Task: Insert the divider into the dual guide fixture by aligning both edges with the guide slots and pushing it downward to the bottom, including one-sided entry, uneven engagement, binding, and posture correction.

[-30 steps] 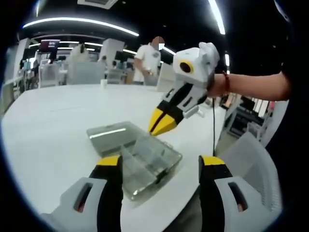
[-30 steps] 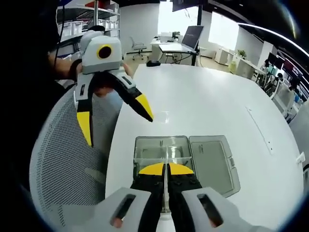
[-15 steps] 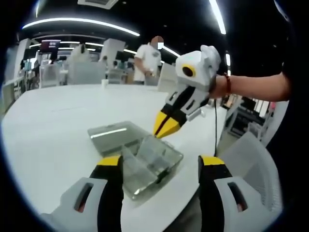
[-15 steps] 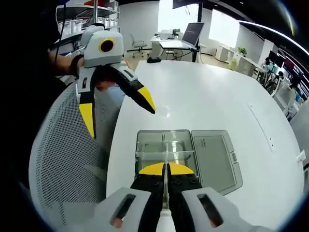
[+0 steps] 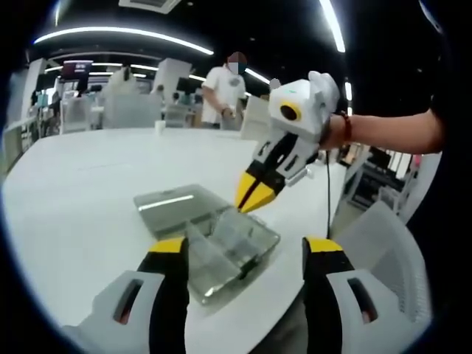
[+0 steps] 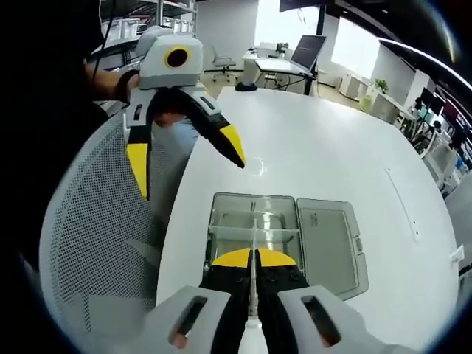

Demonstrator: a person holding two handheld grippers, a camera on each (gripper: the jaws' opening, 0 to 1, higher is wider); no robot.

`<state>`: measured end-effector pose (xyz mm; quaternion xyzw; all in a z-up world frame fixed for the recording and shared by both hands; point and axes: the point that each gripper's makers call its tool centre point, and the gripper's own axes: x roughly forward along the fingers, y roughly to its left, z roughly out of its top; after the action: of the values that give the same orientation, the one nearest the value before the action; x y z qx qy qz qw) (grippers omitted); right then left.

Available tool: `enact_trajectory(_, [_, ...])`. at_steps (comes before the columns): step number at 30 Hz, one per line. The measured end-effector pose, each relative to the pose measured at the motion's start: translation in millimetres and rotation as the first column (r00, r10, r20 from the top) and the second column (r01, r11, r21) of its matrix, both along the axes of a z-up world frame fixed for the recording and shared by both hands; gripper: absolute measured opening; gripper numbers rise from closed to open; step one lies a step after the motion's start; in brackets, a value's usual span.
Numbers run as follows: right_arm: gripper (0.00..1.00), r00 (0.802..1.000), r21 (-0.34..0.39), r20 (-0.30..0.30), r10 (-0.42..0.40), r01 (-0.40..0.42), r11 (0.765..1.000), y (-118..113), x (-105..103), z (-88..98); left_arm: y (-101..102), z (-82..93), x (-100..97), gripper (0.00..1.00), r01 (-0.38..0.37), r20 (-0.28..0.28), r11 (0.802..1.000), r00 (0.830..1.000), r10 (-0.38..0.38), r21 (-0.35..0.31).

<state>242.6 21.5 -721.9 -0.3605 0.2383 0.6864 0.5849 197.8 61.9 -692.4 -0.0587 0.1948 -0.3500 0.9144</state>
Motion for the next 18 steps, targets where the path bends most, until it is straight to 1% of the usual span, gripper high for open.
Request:
enact_trajectory(2, [0.00, 0.999, -0.001, 0.017, 0.029, -0.029, 1.000, 1, -1, -0.6, 0, -0.2, 0.0, 0.61, 0.000, -0.001, 1.000, 1.000, 0.000, 0.001])
enact_trajectory(4, [0.00, 1.000, -0.011, 0.004, 0.006, -0.006, 1.000, 2, 1, -1.5, 0, 0.2, 0.1, 0.61, 0.000, -0.002, 1.000, 1.000, 0.000, -0.001])
enact_trajectory(9, [0.00, 1.000, -0.018, 0.009, 0.011, -0.011, 1.000, 7, 1, -4.6, -1, 0.4, 0.0, 0.61, 0.001, 0.000, 1.000, 1.000, -0.001, -0.001])
enact_trajectory(18, [0.00, 1.000, -0.068, 0.020, -0.020, 0.021, 0.997, 9, 3, -22.5, 0, -0.3, 0.4, 0.61, 0.001, -0.003, 1.000, 1.000, -0.001, 0.001])
